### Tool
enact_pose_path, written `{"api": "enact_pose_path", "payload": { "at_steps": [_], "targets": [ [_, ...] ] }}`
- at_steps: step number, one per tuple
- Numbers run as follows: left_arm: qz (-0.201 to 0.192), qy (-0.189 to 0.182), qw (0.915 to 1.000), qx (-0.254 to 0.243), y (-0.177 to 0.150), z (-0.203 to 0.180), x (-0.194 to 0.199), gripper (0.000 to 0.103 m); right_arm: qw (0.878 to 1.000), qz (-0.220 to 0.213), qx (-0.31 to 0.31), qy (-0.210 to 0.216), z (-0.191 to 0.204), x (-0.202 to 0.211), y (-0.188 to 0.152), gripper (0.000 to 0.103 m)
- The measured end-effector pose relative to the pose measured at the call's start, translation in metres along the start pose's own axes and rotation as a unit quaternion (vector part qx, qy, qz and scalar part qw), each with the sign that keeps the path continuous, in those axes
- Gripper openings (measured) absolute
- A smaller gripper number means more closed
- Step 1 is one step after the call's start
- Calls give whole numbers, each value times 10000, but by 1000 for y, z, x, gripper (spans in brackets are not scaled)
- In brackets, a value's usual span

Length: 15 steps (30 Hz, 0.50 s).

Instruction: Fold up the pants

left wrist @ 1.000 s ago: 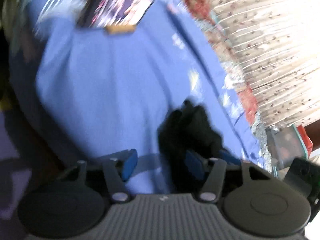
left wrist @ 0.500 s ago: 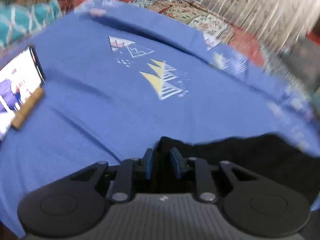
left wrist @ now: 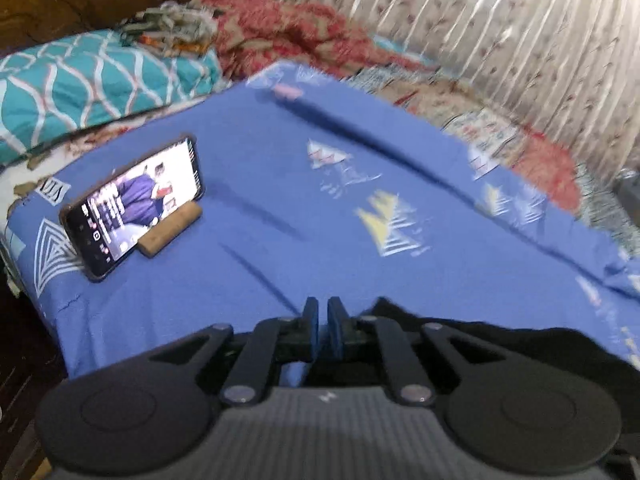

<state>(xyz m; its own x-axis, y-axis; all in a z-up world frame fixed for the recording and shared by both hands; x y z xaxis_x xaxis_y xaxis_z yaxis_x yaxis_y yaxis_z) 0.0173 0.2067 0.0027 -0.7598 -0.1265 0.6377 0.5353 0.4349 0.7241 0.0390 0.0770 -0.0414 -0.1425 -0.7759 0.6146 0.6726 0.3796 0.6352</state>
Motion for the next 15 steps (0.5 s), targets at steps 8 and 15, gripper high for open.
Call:
{"api": "enact_pose_path", "payload": {
  "at_steps": [8, 15],
  "targets": [
    [406, -990, 9920, -666, -30, -79, 6, 11, 9933, -563, -835, -570, -52, 51, -13, 41],
    [1256, -742, 9841, -1013, -72, -96, -31, 11, 9808, -783, -1442, -1058, -94, 82, -29, 41]
  ]
}}
Point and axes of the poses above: each gripper's, at about its wrist camera, not at the fingertips, and x roughly against the way its jaws point, z to its left, y to its top, the point moved 9 cm from there along -x, roughly the way its jaws point, and after that the axes turned 2 degrees about -x, right-handed, at the moved point
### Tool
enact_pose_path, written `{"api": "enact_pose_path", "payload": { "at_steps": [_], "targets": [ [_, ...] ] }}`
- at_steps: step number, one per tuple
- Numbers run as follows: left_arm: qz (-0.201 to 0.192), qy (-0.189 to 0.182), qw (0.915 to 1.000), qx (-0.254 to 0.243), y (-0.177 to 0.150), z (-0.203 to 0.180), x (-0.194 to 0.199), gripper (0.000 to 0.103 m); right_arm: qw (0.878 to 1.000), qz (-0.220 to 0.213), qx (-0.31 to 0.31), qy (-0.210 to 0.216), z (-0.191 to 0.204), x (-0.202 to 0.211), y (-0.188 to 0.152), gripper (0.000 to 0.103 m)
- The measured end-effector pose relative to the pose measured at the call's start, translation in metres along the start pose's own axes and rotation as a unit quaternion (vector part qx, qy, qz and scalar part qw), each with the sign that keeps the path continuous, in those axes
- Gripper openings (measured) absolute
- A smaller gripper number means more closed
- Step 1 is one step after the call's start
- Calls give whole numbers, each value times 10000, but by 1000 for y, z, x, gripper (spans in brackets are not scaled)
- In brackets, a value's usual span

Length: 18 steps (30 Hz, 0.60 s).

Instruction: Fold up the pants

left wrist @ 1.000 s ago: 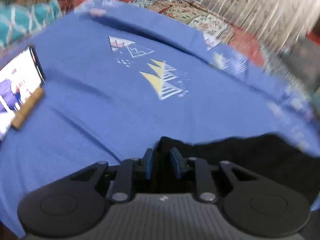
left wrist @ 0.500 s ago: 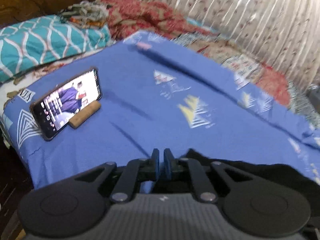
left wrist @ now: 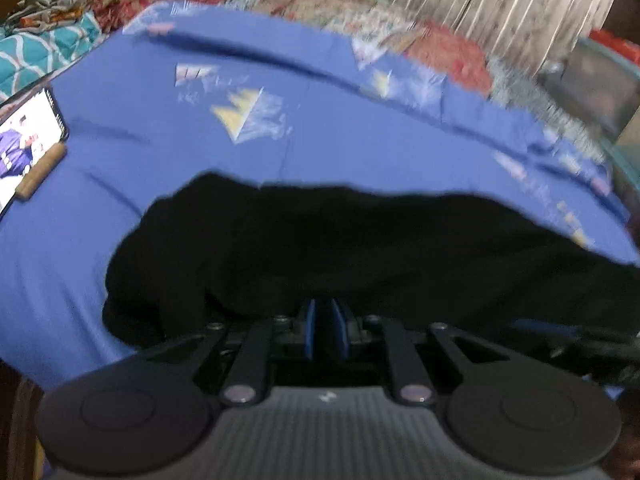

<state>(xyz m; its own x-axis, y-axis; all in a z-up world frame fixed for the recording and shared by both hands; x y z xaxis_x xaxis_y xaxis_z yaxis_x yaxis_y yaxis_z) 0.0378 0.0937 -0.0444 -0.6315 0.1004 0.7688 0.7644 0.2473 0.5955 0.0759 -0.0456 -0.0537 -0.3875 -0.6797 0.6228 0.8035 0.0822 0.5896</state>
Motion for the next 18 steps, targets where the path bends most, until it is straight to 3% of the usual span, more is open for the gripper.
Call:
{"api": "enact_pose_path", "payload": {
  "at_steps": [4, 7, 18],
  "targets": [
    [108, 194, 9995, 234, -8, 21, -11, 6, 9992, 18, -242, -332, -26, 0, -4, 41],
    [184, 41, 9980, 606, -7, 36, -13, 6, 9970, 180, -406, -630, -49, 0, -12, 40],
    [320, 202, 9982, 467, -4, 33, -14, 6, 9973, 116, -595, -404, -59, 4, -14, 41]
  ]
}}
Point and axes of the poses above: each gripper's, at about its wrist camera, not at the fingertips, and x roughly against the way its jaws point, z to its left, y to its top, the point moved 9 cm from there along -x, roughly the way its jaws point, and after that the axes turned 2 degrees about -x, right-handed, at the moved point
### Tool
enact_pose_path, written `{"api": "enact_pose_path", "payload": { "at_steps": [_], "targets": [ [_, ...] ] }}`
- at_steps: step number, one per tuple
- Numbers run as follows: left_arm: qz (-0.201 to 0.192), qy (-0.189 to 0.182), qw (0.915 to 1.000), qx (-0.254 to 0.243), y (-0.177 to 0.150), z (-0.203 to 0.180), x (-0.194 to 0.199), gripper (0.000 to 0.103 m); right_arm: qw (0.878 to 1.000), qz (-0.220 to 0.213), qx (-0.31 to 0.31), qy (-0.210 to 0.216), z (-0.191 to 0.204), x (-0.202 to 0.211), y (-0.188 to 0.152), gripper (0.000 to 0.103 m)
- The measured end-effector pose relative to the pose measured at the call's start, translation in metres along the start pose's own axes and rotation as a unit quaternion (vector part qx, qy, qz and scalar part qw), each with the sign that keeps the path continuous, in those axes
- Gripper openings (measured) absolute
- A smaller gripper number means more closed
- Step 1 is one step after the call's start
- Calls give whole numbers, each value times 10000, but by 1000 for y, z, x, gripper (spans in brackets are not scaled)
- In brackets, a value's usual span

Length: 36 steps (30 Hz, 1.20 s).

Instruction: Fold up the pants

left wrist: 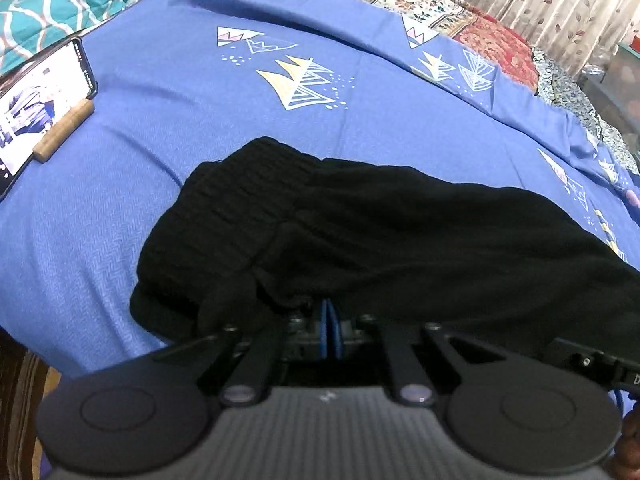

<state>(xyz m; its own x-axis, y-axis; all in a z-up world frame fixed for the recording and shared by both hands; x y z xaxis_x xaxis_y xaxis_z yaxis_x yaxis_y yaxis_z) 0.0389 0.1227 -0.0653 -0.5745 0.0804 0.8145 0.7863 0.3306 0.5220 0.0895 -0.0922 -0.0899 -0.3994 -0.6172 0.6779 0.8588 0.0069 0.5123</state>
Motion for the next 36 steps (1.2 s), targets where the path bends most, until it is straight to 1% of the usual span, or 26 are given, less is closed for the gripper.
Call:
{"api": "enact_pose_path", "payload": {
  "at_steps": [3, 5, 6, 7, 9, 11, 13, 16, 17, 18, 19, 22, 24, 25, 29, 31, 36],
  "targets": [
    [67, 85, 9999, -1, 2, -2, 0, 6, 9999, -108, 10, 31, -3, 11, 2, 41],
    [100, 179, 9998, -63, 3, -6, 1, 6, 9995, -274, 127, -66, -4, 21, 5, 42],
    [105, 197, 9997, -95, 4, -9, 2, 10, 9993, -327, 148, -115, -4, 25, 6, 42],
    [109, 216, 9996, -126, 4, -13, 4, 15, 9991, -377, 139, -153, -7, 31, 7, 42],
    [82, 231, 9994, -230, 5, -25, 11, 40, 9987, -457, 36, -214, -13, 38, 5, 43],
    [-57, 380, 9982, -468, 6, -39, 19, 52, 9982, -533, -103, -265, -22, 47, 3, 44],
    [-150, 564, 9951, -800, 5, -55, 24, 55, 9975, -595, -219, -305, -29, 56, 1, 44],
    [-16, 611, 9933, -981, -1, -75, 25, 59, 9962, -705, -371, -361, -38, 68, -2, 44],
    [42, 626, 9928, -1018, -4, -81, 24, 66, 9958, -741, -410, -358, -41, 72, -4, 44],
    [91, 675, 9919, -1074, -8, -86, 22, 75, 9954, -771, -441, -355, -40, 75, -5, 45],
    [117, 719, 9908, -1138, -11, -90, 21, 78, 9951, -801, -473, -348, -40, 77, -6, 45],
    [225, 856, 9868, -1358, -22, -102, 17, 84, 9942, -869, -537, -341, -42, 82, -9, 45],
    [304, 936, 9848, -1429, -27, -105, 13, 91, 9939, -877, -574, -332, -43, 84, -11, 46],
    [326, 968, 9841, -1451, -29, -105, 12, 93, 9938, -869, -600, -337, -43, 83, -12, 46],
    [347, 1118, 9819, -1488, -35, -107, 9, 101, 9940, -700, -763, -354, -50, 78, -20, 46],
    [391, 1139, 9808, -1534, -37, -108, 7, 103, 9937, -620, -870, -346, -53, 76, -23, 47],
    [431, 1135, 9804, -1552, -38, -107, 6, 103, 9931, -619, -945, -301, -49, 76, -23, 51]
  ]
}}
Point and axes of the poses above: each gripper's, at about its wrist camera, not at the fingertips, and x roughly against the way its jaws point, z to its left, y to its top, the point moved 9 cm from there along -x, roughly the way its jaws point, and after that the axes turned 2 degrees about -x, right-handed, at the moved point
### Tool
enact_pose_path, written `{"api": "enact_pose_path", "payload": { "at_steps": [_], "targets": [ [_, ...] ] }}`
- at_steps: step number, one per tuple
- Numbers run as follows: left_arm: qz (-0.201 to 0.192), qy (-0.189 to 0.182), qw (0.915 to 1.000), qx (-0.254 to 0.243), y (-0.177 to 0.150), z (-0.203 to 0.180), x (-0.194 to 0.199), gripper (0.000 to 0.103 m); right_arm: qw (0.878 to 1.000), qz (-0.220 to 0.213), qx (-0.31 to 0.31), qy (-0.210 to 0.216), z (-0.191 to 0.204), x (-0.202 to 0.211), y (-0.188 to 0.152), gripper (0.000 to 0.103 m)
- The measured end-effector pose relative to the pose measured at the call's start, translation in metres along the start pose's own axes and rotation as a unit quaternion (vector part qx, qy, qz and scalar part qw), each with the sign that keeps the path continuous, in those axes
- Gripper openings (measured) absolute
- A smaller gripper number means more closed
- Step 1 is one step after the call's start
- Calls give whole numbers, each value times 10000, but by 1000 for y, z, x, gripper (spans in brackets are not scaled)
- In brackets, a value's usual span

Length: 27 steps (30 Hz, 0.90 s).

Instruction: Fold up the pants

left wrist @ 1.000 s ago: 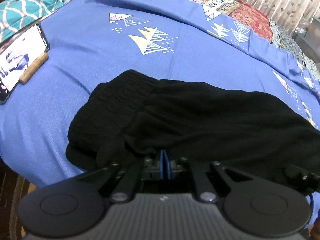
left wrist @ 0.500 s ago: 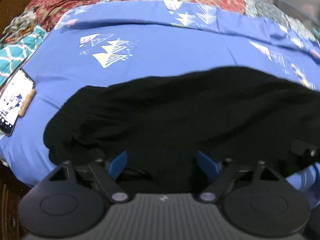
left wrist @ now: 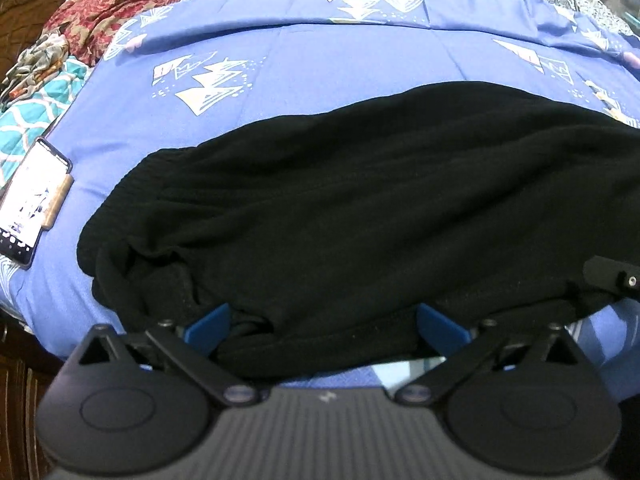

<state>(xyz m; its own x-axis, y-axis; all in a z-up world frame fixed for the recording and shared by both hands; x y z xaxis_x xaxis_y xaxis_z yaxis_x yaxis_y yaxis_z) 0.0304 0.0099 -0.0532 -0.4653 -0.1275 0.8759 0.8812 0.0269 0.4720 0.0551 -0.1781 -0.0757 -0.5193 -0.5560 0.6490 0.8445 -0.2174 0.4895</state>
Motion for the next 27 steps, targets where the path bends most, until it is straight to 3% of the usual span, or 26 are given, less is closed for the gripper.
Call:
{"api": "enact_pose_path", "payload": {
  "at_steps": [11, 27],
  "targets": [
    [148, 36, 9995, -261, -1, -6, -6, 103, 9999, 10, -99, 97, 1, 0, -2, 57],
    [98, 150, 9992, -366, -3, -12, 0, 103, 9999, 14, -108, 104, 2, -1, -1, 58]
  ]
}}
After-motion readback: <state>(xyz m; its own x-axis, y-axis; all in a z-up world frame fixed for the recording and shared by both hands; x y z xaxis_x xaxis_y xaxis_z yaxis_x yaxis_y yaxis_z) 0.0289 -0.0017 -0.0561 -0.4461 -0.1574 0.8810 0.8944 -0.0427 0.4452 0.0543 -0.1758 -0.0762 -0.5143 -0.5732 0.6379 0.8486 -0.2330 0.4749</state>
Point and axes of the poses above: each gripper's, at about its wrist camera, not at the fingertips, and x roughly against the way its jaws point, z to its left, y to its top, the point moved 9 cm from there along -x, roughly the way its jaws point, and after that the axes turned 2 degrees about -x, right-handed, at the moved point
